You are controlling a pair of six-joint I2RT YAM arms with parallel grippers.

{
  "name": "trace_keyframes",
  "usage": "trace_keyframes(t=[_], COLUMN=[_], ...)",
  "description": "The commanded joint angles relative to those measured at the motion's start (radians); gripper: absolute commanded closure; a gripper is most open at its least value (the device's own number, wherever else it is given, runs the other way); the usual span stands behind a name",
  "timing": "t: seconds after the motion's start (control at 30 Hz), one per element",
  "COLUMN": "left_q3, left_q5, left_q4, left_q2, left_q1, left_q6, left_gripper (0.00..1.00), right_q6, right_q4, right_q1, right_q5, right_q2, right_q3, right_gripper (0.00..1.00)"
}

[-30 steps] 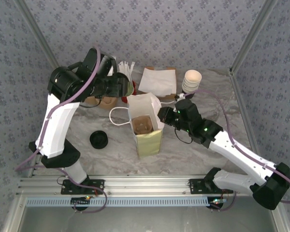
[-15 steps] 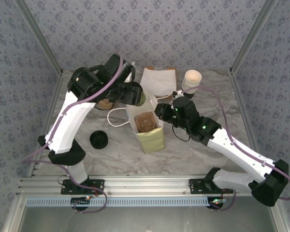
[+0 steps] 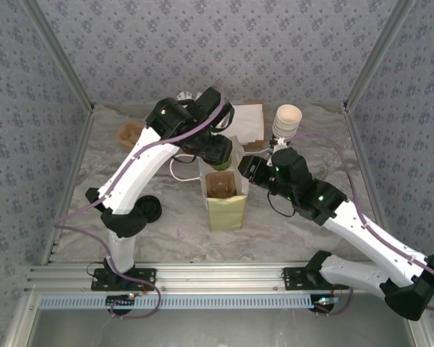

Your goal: Pack the takeout coffee

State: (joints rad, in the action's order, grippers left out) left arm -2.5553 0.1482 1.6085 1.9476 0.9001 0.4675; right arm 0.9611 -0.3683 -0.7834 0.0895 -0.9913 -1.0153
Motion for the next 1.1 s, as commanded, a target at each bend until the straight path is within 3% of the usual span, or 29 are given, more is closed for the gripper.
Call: trace_keyframes(t=[0.0,0.3,0.67,1.07], left_q3=[-0.033,-0.017,-0.052,0.004], left_q5=[-0.013,0.005,0.009,0.016], left_q4=[0.176,0.177,0.178,0.177], left_q2=[0.011,0.059,0.156,0.192], left_q1=[0.017,0.019,0.005,-0.008], left_q6=[-0.012,0.003,0.025,0.032], left_gripper=[0.40,0.40,0.40,0.40], right_q6=[0.027,0.044,0.055,0.065], right_q4=[-0.025,0.022,0.043,0.051], right_q1=[0.004,0.008,-0.004,-0.023], right_q5=[-0.011,-0.010,-0.031,0.006], right_q2=[0.026,0.064,0.069,0.104], right_q3=[0.025,0.106,0.133,0.164], right_gripper=[0.62,0.65,0.82,0.85])
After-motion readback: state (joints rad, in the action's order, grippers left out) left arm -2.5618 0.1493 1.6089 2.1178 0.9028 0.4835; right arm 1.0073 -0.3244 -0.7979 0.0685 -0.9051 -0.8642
